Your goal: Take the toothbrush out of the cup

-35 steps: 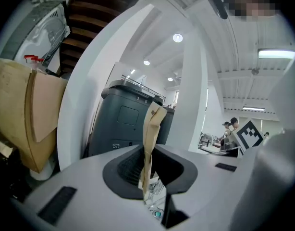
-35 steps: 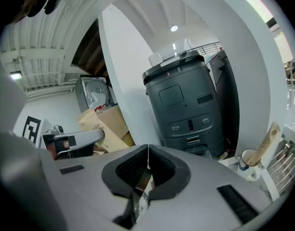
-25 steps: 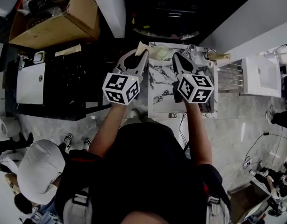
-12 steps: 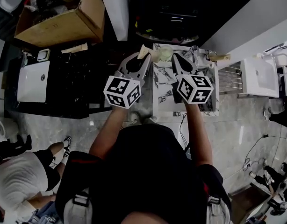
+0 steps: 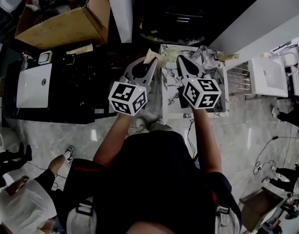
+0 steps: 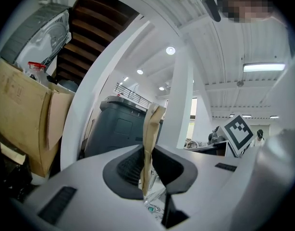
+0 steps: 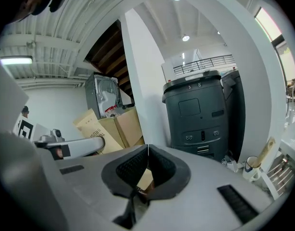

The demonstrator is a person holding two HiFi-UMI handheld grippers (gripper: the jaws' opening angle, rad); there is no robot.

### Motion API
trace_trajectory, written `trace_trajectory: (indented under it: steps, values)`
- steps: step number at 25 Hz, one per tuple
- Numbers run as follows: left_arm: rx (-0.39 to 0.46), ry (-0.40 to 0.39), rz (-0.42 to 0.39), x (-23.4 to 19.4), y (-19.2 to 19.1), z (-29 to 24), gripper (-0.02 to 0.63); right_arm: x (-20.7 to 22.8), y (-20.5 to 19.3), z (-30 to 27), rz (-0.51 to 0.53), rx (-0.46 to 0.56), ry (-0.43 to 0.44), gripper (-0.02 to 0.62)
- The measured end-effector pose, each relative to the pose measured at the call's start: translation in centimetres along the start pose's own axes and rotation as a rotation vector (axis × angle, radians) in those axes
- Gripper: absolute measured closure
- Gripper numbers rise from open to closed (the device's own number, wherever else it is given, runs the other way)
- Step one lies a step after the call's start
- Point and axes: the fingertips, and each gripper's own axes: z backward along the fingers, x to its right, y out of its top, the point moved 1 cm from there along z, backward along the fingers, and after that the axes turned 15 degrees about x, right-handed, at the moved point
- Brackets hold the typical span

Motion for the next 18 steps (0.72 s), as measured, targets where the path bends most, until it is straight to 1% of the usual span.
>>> trace_trajectory:
  steps: [12, 18]
  values:
    - [0.006, -0.033, 0.025, -0.5, 0.3, 2.3, 0.549, -1.7, -0.7, 1.6, 0.032, -0.01, -0.043, 0.561]
    - [0.003, -0.056, 0.041, -0.3, 0.0, 2.7, 0.551, -1.8, -0.8, 2.2, 0.047, -0.009, -0.068, 0.561]
